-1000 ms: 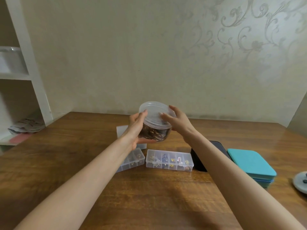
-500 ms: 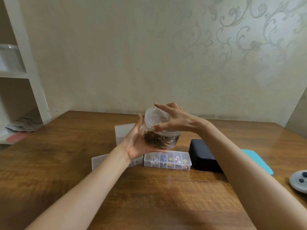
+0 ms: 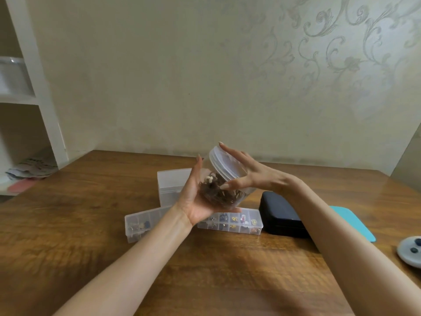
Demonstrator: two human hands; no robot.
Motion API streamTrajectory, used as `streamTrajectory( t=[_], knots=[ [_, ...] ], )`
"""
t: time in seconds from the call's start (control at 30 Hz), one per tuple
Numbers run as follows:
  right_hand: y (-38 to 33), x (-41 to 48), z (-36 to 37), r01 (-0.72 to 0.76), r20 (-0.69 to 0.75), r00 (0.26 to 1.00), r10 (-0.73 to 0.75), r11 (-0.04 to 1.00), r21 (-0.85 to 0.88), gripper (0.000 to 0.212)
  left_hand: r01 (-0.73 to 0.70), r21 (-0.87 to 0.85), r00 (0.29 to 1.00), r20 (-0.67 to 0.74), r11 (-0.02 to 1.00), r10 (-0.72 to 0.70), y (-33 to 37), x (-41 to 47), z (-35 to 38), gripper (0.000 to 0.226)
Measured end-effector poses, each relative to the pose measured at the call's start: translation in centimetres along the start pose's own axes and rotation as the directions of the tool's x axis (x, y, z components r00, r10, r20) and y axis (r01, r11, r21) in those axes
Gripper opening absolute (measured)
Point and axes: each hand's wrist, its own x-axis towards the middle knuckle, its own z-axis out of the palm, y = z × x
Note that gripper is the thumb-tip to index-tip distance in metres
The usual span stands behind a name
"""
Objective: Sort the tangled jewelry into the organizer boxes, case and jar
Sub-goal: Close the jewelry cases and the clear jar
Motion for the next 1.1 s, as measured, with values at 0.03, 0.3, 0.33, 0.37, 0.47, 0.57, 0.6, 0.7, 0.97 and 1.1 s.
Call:
streamTrajectory(
  t=[0.03,0.3,0.33,0.37,0.47,0.57,0.6,0.7,0.97,1.1],
  knots=[
    [-0.1,-0.1,-0.1,0.007,0.016,1.0,-0.007,1.0,-0.02,0.106,0.006,-0.012,1.0,-0.005,1.0,-0.006,0.0,-0.1,0.1,0.074],
    [-2.1,0.1,1.5,-0.131,-0.181,0.98,0.083,0.954,-0.27,0.105,-0.006,-0.137,1.0,-0.012,0.991,0.004,-0.3,0.1,0.8,0.065],
    [-2.4,0.1,1.5,-0.142,-0.188,0.978,0.092,0.951,-0.274,0.105,-0.022,-0.13,1.0,-0.005,0.991,0.021,-0.4,0.0,0.8,0.064],
    [-2.6,0.1,1.5,-0.141,-0.191,0.977,0.09,0.952,-0.271,0.105,-0.041,-0.121,0.999,-0.002,0.992,0.042,-0.4,-0.1,0.8,0.062],
    [-2.8,-0.3,1.3,-0.075,-0.184,0.983,0.03,0.968,-0.24,0.111,-0.076,-0.096,0.997,0.001,0.992,0.077,-0.3,-0.5,1.4,0.062],
    [-2.8,-1.1,0.8,0.015,-0.124,0.991,-0.048,0.967,-0.256,0.104,0.03,-0.152,0.999,-0.007,0.988,-0.031,0.1,-0.8,1.8,0.067],
    [-2.7,-1.3,0.5,0.049,-0.094,0.992,-0.081,0.952,-0.301,0.102,0.099,-0.184,0.995,0.015,0.978,-0.098,0.4,-1.0,1.9,0.068],
    [-2.7,-2.0,0.1,0.172,-0.01,0.981,-0.194,0.891,-0.42,0.1,0.244,-0.173,0.968,0.099,0.954,-0.229,1.2,-1.8,1.6,0.071],
    [-2.8,-2.1,3.2,-0.072,-0.346,0.938,-0.011,0.972,-0.224,0.098,0.038,-0.165,0.999,0.015,0.986,-0.035,-0.1,-1.3,1.6,0.067],
    [-3.7,-1.7,4.3,-0.183,-0.362,0.926,0.109,0.967,-0.176,0.091,-0.001,-0.182,0.999,-0.041,0.983,-0.006,-0.7,-1.3,1.3,0.064]
  ],
)
